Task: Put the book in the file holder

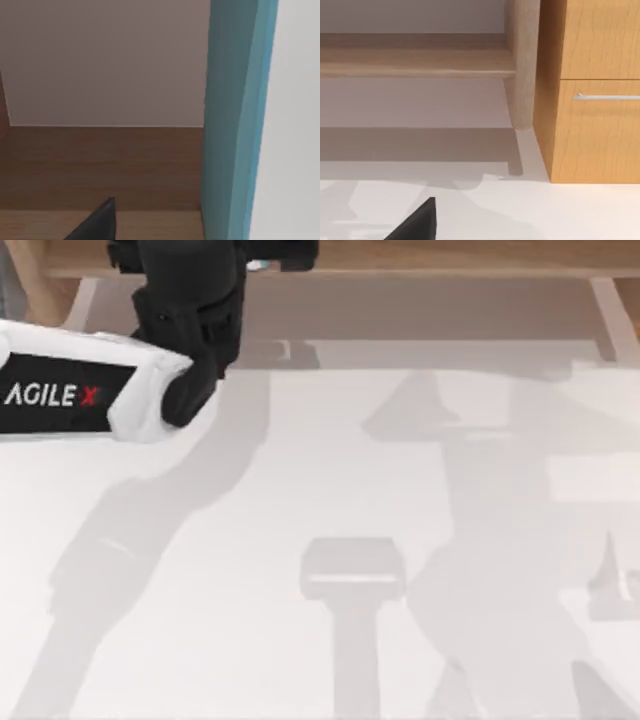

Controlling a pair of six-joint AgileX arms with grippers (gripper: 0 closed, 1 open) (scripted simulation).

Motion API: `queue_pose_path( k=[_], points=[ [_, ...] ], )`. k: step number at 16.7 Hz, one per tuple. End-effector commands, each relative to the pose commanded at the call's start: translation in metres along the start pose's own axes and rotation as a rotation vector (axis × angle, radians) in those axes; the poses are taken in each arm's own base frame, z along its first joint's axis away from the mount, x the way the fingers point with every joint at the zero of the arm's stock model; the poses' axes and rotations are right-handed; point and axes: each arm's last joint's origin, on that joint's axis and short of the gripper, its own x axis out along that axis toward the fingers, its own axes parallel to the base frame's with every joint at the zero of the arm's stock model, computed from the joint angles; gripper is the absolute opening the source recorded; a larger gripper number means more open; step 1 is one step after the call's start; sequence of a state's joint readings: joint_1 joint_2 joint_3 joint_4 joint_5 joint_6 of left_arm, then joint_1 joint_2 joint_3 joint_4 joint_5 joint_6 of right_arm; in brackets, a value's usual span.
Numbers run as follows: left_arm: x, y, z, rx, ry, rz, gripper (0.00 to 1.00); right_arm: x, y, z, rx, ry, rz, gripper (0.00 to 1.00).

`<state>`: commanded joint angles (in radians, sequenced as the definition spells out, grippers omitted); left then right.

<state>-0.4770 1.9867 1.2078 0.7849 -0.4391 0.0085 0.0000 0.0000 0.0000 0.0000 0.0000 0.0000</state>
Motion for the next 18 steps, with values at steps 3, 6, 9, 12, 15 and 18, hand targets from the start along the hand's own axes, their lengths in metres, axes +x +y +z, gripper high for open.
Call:
queue_pose_path(
  k=[3, 6, 9, 12, 15, 18],
  points=[
    [0.007, -0.011, -0.008, -0.006, -0.012, -0.002, 1.00, 0.000, 0.000, 0.000, 0.000, 0.000, 0.000, 1.00],
    [0.007, -0.011, -0.008, -0.006, -0.012, -0.002, 1.00, 0.000, 0.000, 0.000, 0.000, 0.000, 0.000, 1.00],
    [0.010, -0.010, -0.008, -0.005, -0.011, -0.001, 1.00, 0.000, 0.000, 0.000, 0.000, 0.000, 0.000, 1.00],
    [0.021, -0.011, -0.008, -0.006, -0.012, -0.002, 1.00, 0.000, 0.000, 0.000, 0.000, 0.000, 0.000, 1.00],
    [0.027, -0.011, -0.008, -0.006, -0.012, -0.002, 1.00, 0.000, 0.000, 0.000, 0.000, 0.000, 0.000, 1.00],
    [0.027, -0.011, -0.008, -0.006, -0.012, -0.002, 0.92, 0.000, 0.000, 0.000, 0.000, 0.000, 0.000, 1.00]
  ],
)
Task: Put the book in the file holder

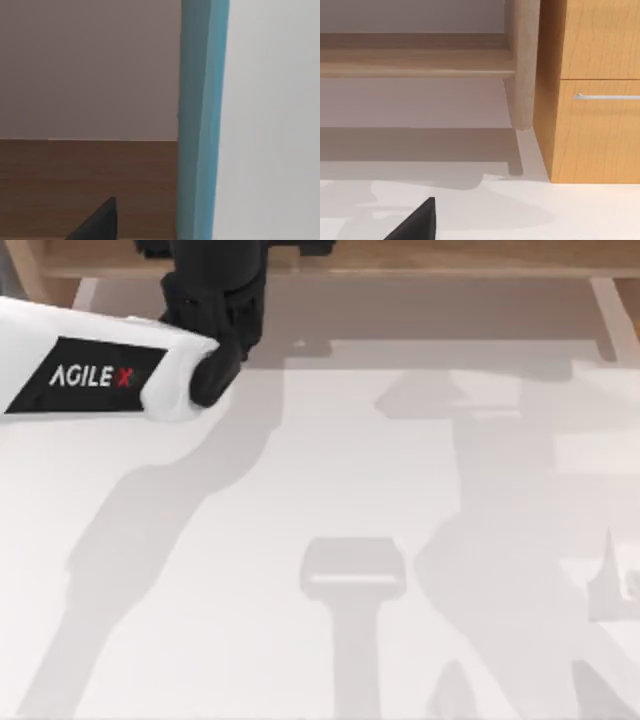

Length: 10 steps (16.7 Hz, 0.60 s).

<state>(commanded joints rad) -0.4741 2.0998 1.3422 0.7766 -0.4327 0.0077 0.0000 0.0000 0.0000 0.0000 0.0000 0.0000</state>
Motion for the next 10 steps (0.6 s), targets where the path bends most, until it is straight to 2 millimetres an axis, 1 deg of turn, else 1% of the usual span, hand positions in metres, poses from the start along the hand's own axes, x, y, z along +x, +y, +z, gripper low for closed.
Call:
queue_pose_path(
  k=[10],
  points=[
    [0.0000, 0.0000, 0.0000, 0.000, 0.000, 0.000, 0.17, 0.0000, 0.0000, 0.0000, 0.000, 0.000, 0.000, 1.00]
  ],
)
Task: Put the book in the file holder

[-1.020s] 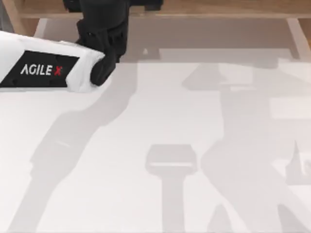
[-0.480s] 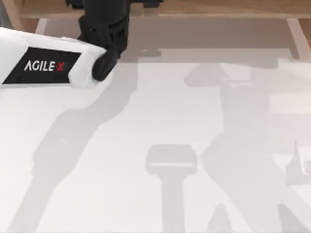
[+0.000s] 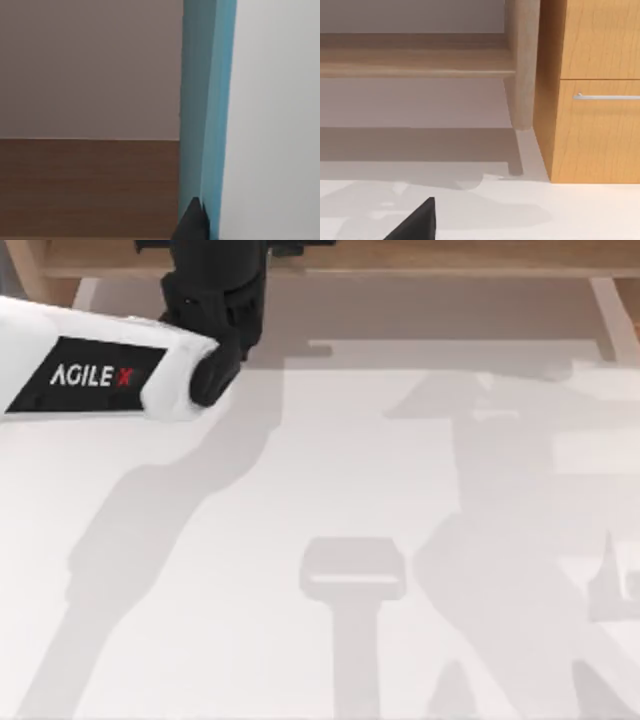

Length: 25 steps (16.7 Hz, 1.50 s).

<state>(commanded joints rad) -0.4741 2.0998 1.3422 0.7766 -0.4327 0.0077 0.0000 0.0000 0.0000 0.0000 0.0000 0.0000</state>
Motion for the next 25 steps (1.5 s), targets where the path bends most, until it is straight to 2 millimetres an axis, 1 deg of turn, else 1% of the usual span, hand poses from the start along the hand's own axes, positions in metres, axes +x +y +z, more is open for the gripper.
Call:
queue_pose_path(
  k=[2, 3, 11, 16, 20, 22, 25],
  points=[
    [0.000, 0.000, 0.000, 0.000, 0.000, 0.000, 0.02, 0.000, 0.000, 0.000, 0.000, 0.000, 0.000, 1.00],
    [0.000, 0.000, 0.000, 0.000, 0.000, 0.000, 0.00, 0.000, 0.000, 0.000, 0.000, 0.000, 0.000, 1.00],
    [-0.001, -0.001, 0.000, 0.001, -0.001, -0.003, 0.00, 0.000, 0.000, 0.000, 0.000, 0.000, 0.000, 1.00],
    [-0.001, -0.001, 0.015, 0.001, -0.001, -0.003, 0.00, 0.000, 0.000, 0.000, 0.000, 0.000, 0.000, 1.00],
    [0.000, -0.001, 0.013, 0.004, 0.004, -0.002, 0.00, 0.000, 0.000, 0.000, 0.000, 0.000, 0.000, 1.00],
    [-0.004, -0.001, 0.016, 0.026, 0.000, -0.011, 0.00, 0.000, 0.000, 0.000, 0.000, 0.000, 0.000, 1.00],
    [-0.020, 0.001, 0.024, 0.131, 0.004, -0.048, 0.00, 0.000, 0.000, 0.000, 0.000, 0.000, 0.000, 1.00]
  ],
)
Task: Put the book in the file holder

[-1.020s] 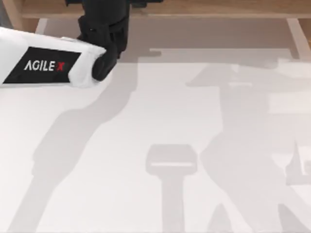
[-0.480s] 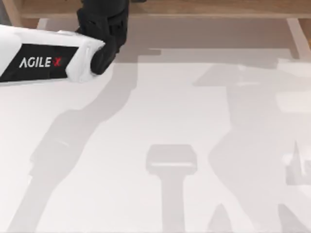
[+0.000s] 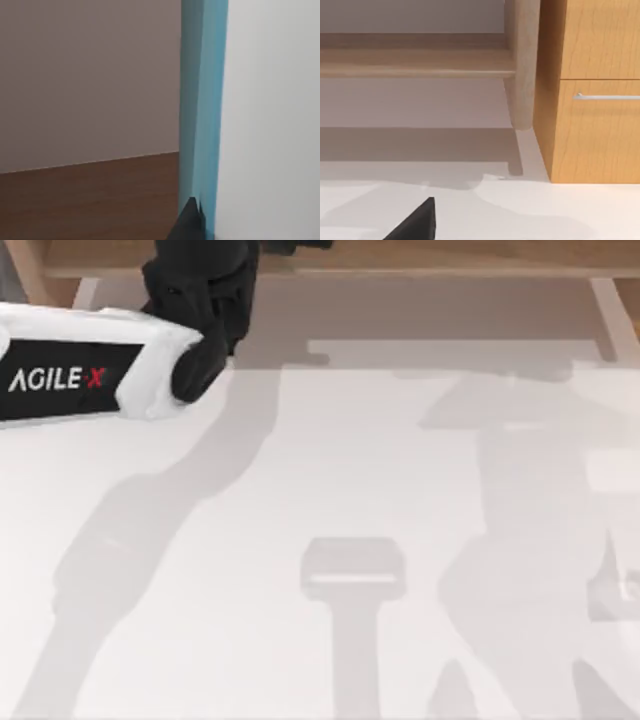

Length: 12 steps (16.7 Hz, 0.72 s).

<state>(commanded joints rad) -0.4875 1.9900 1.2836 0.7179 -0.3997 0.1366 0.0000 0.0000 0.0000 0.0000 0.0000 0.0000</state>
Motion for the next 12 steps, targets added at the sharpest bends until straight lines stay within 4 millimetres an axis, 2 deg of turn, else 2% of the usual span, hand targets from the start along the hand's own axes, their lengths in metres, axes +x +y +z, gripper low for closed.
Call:
queue_pose_path(
  k=[4, 7, 10, 12],
  points=[
    [-0.038, 0.017, 0.007, 0.228, 0.015, -0.062, 0.00, 0.000, 0.000, 0.000, 0.000, 0.000, 0.000, 1.00],
    [-0.073, 0.041, 0.008, 0.430, 0.018, -0.102, 0.00, 0.000, 0.000, 0.000, 0.000, 0.000, 0.000, 1.00],
    [-0.106, 0.071, 0.000, 0.641, 0.022, -0.125, 0.00, 0.000, 0.000, 0.000, 0.000, 0.000, 0.000, 1.00],
    [-0.124, 0.093, -0.013, 0.783, 0.046, -0.138, 0.00, 0.000, 0.000, 0.000, 0.000, 0.000, 0.000, 1.00]
  ],
)
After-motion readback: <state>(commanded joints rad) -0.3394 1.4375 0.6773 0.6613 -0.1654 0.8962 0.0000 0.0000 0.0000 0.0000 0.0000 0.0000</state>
